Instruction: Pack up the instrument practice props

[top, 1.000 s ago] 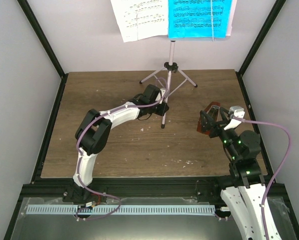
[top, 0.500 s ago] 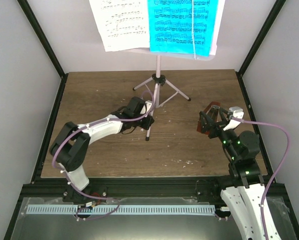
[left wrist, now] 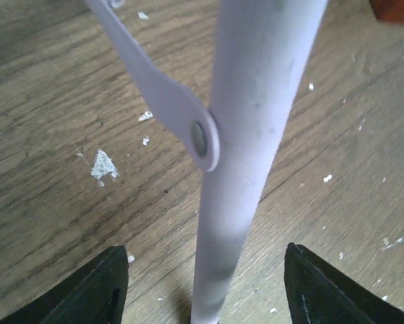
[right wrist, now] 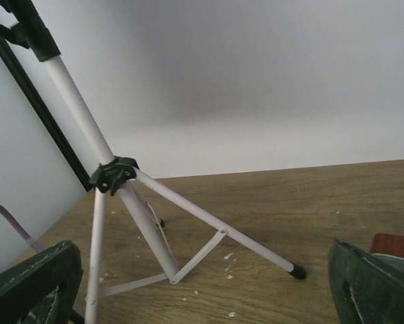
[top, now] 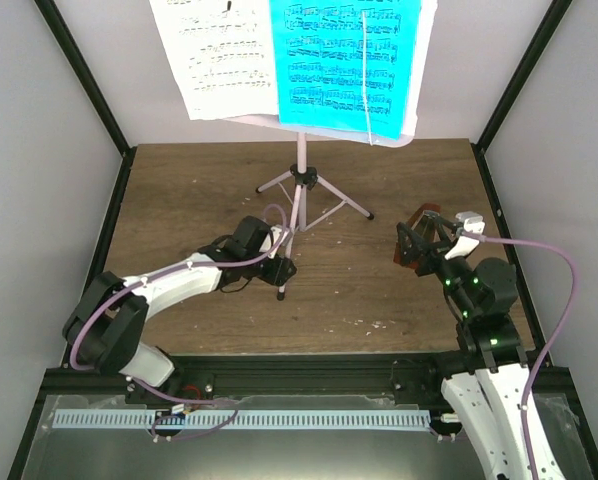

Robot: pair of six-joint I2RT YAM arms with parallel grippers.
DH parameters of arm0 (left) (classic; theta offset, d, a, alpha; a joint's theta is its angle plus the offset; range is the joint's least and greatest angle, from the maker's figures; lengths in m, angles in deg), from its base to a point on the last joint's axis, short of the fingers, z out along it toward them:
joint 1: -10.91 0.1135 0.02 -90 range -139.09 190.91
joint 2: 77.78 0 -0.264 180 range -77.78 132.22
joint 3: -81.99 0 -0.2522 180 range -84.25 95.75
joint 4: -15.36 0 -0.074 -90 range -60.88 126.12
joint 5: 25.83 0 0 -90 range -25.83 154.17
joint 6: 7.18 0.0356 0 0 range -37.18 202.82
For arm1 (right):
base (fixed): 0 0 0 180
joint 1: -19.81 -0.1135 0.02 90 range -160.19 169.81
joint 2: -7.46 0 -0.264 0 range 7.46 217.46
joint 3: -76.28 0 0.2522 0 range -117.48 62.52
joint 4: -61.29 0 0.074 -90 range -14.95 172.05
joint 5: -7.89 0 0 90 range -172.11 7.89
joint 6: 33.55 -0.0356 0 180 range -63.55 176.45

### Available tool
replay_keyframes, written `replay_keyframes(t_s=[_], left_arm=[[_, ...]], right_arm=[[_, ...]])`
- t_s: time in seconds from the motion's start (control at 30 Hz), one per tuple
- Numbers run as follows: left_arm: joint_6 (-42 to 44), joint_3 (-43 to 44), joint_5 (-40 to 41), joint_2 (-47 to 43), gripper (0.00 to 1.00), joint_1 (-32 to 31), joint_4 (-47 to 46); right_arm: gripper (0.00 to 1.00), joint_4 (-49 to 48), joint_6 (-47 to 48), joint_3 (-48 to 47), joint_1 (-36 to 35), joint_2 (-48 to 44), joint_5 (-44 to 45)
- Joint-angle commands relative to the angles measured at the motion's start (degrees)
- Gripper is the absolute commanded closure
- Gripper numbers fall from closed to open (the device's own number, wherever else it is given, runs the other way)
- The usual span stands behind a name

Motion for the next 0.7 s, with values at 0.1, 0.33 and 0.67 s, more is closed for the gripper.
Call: replay_keyframes(t_s=[0.1,0.33,0.67], left_arm=[[-1.62,0.45,10.62,-11.99,0.27,0.16,2.18],[2.94,5.25,10.5,-28.25,0.11,1.38,3.77],[7.86,11.63,9.35,-34.85,0.08,1.78,-5.68]], right_arm=[[0.0,3.76,-1.81,-9.08,0.34,1.34,-6.51],[0.0,6.41,-3.91,-19.53,0.34,6.75,-23.61],[0.03,-1.96,-17.27,-29.98,0.34,16.43,-35.27]])
